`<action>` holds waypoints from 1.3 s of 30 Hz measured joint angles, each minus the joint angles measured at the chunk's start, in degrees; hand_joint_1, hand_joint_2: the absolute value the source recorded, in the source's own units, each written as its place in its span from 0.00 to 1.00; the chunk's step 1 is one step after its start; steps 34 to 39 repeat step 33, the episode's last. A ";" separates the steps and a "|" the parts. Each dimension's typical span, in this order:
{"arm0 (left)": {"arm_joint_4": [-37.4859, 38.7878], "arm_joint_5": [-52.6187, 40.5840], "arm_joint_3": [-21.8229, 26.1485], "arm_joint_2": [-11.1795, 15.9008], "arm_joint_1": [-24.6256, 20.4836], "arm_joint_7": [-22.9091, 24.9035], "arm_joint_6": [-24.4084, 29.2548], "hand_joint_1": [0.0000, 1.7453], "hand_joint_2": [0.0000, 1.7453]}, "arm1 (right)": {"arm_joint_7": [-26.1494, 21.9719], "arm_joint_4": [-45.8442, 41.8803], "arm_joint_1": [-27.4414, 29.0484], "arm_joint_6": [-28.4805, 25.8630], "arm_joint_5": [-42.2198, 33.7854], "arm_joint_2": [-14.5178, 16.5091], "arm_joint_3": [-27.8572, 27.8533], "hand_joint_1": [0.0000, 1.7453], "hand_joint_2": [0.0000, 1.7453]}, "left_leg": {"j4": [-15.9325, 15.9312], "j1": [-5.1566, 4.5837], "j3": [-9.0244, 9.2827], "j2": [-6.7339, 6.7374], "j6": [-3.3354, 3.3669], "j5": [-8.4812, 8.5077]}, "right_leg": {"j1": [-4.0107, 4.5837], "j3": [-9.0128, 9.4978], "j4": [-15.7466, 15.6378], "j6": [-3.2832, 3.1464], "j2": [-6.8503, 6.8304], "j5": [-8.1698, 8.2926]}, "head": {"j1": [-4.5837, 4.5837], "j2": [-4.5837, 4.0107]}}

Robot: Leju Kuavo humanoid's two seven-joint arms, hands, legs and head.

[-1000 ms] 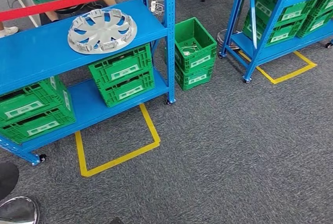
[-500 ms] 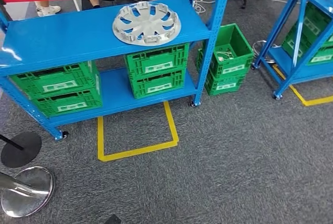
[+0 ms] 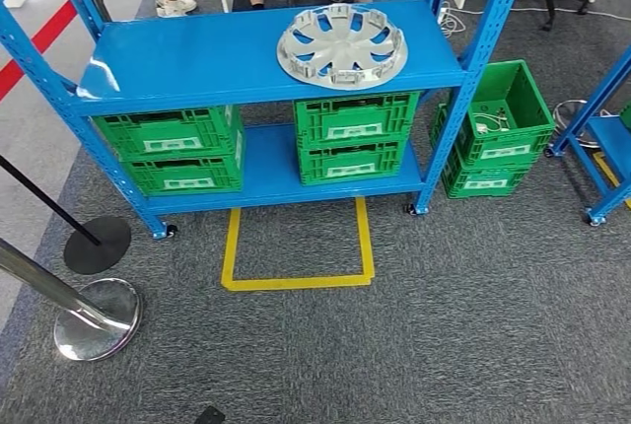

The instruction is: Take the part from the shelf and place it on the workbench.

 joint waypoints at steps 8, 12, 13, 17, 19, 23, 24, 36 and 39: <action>0.00 0.66 1.48 0.08 -0.39 1.09 0.24 0.00 0.00 | 0.85 -0.01 0.07 0.58 -1.47 -0.05 -1.27 0.00 0.00 | 7.72 0.08 -3.19 4.08 -0.57 -1.58 | 0.13 0.13 -0.13 -0.62 -2.87 -0.07 | -0.40 0.00; 0.00 0.64 1.72 -0.02 -0.67 1.17 0.19 0.00 0.00 | 0.89 -0.01 -0.06 0.72 -1.52 -0.11 -1.50 0.00 0.00 | -1.74 0.00 1.55 4.65 0.12 0.60 | 0.80 -0.32 0.17 -0.20 -3.03 -0.40 | -0.21 0.00; 0.00 0.64 1.78 -0.03 -0.65 1.26 0.11 0.00 0.00 | 0.91 -0.01 -0.05 0.79 -1.53 -0.14 -1.57 0.00 0.00 | -1.72 0.00 1.48 4.59 0.21 0.66 | 0.80 -0.42 0.02 -0.43 -3.07 -0.35 | -0.14 0.00; 0.00 0.38 1.92 -0.02 -0.55 1.53 -0.30 0.00 0.00 | 1.32 -0.01 -0.14 1.22 -2.10 -0.18 -2.03 0.00 0.00 | -1.78 -0.12 1.51 4.54 0.59 0.59 | 0.74 -0.25 -0.71 -0.22 -3.09 0.00 | -0.13 0.00; 0.00 -0.01 1.95 -0.02 -0.57 1.55 -0.49 0.00 0.00 | 1.53 -0.01 -0.19 1.34 -2.24 -0.18 -2.28 0.00 0.00 | -1.77 -0.17 1.50 4.55 0.83 0.59 | 0.69 -0.16 -0.94 0.18 -3.07 0.16 | -0.14 0.00; 0.00 -0.40 2.06 0.00 -0.56 1.53 -0.56 0.00 0.00 | 1.71 -0.01 -0.22 1.38 -2.28 -0.18 -2.61 0.00 0.00 | -1.76 -0.25 1.48 4.55 1.06 0.64 | 0.61 -0.11 -1.11 0.65 -3.07 0.30 | -0.15 0.00; 0.00 -0.42 2.11 0.01 -0.56 1.53 -0.56 0.00 0.00 | 1.72 -0.01 -0.23 1.38 -2.28 -0.18 -2.70 0.00 0.00 | -1.76 -0.25 1.48 4.55 1.07 0.65 | 0.61 -0.10 -1.12 0.71 -3.07 0.32 | -0.16 0.00; 0.00 -0.56 2.43 0.01 -0.53 -0.07 0.89 0.00 1.00 | 1.68 -0.01 -0.24 1.24 -2.66 -0.18 -3.12 0.00 0.00 | -1.78 -0.10 1.49 4.55 1.14 0.81 | 0.70 0.40 -1.10 0.95 -3.07 0.43 | -0.18 0.00; 0.00 -0.56 2.43 0.01 -0.53 -0.07 0.89 0.00 1.00 | 1.68 -0.01 -0.24 1.24 -2.66 -0.18 -3.12 0.00 0.00 | -1.78 -0.10 1.49 4.55 1.14 0.81 | 0.70 0.40 -1.10 0.95 -3.07 0.43 | -0.18 0.00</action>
